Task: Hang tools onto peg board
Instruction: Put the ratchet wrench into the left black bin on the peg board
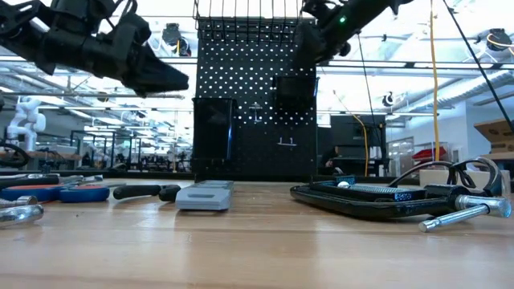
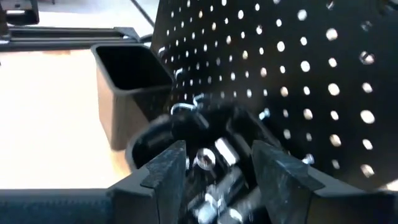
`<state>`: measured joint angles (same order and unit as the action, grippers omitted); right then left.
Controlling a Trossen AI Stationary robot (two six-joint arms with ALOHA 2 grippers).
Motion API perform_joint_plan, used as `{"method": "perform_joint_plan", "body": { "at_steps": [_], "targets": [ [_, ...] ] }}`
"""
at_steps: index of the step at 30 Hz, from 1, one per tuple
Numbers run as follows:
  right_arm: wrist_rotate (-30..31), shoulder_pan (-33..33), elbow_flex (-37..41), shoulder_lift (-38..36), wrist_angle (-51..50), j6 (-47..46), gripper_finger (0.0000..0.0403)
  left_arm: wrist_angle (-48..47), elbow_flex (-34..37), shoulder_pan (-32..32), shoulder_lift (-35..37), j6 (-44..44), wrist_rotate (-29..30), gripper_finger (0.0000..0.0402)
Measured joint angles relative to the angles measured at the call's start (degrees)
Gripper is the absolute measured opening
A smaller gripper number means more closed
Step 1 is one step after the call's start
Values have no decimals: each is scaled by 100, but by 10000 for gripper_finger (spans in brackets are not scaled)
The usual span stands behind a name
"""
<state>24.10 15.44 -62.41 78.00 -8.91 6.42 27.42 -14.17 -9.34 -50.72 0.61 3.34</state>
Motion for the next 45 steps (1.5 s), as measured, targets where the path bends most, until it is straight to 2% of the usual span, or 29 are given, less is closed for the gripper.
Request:
{"method": "perform_joint_plan", "body": {
  "at_steps": [5,9,15,21,24,30,34,41,45],
  "targets": [
    [-23,-177,0,-347,-843,-244,174,-550,-254,14,36,54,-212,180],
    [-44,-565,0,-476,-1314,-319,173,-1200,-518,134,37,56,-246,180],
    [-46,-1299,0,-499,-1537,-627,173,-2297,-1143,403,40,53,-102,180],
    [-60,-1829,0,-146,-1387,-851,173,-2857,-1348,616,41,115,-1,180],
    [-142,-1972,0,169,-1160,-791,173,-3288,-1392,643,42,993,107,180],
    [-200,-2044,0,760,-715,-591,173,-5224,-1616,673,41,3468,115,180],
    [-201,-2004,0,1046,-468,-444,173,-6241,-1620,821,22,4555,127,180],
    [-212,-1929,0,1341,-245,-237,173,-7226,-1620,1300,-6,5782,455,180],
    [-470,-1874,2,1435,-241,-213,173,-7018,-1620,1566,-11,5955,472,180]
  ]
}}
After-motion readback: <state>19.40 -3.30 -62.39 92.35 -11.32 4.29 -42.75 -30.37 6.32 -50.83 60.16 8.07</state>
